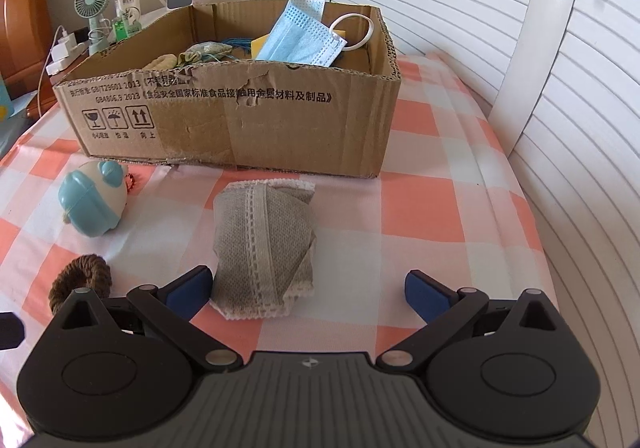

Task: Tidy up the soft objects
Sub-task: 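Move the left tool to the brown hair tie and close on it, then grasp the other grey pouch with the right tool while the left tool holds the brown hair tie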

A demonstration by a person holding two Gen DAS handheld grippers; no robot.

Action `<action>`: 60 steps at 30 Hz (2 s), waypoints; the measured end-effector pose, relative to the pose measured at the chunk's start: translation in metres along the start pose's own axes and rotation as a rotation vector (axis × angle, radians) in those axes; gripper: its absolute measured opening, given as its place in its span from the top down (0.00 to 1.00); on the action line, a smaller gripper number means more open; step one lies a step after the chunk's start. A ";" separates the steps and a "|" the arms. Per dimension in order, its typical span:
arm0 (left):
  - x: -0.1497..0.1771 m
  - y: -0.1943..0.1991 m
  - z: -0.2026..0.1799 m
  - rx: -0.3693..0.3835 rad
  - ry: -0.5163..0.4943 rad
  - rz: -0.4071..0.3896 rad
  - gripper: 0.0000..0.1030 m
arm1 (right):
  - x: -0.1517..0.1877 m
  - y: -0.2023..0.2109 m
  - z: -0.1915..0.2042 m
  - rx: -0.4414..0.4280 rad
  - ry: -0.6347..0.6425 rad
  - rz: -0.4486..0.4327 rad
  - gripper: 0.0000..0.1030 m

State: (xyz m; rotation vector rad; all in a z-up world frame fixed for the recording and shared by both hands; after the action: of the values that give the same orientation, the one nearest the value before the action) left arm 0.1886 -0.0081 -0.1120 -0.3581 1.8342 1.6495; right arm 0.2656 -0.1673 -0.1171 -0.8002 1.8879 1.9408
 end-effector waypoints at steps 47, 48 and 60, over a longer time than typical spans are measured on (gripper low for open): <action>0.005 -0.030 -0.014 0.053 -0.021 -0.033 0.63 | -0.022 -0.020 0.029 -0.119 0.101 -0.079 0.00; 0.005 -0.030 -0.014 0.055 -0.020 -0.033 0.63 | -0.023 -0.020 0.030 -0.119 0.102 -0.077 0.00; 0.005 -0.031 -0.014 0.066 -0.018 -0.040 0.63 | -0.019 -0.006 0.028 -0.108 0.107 -0.098 0.29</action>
State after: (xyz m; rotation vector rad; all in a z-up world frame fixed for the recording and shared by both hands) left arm 0.1995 -0.0258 -0.1390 -0.3478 1.8517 1.5560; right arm 0.2797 -0.1365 -0.1118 -1.0275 1.7780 1.9895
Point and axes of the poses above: each gripper's, at about its wrist camera, not at the fingertips, and y roughly against the way its jaws point, z to its left, x to its underside, the point moved 8 cm from there along -y, roughly the way its jaws point, and after that the axes turned 2 degrees about -y, right-handed, at the moved point
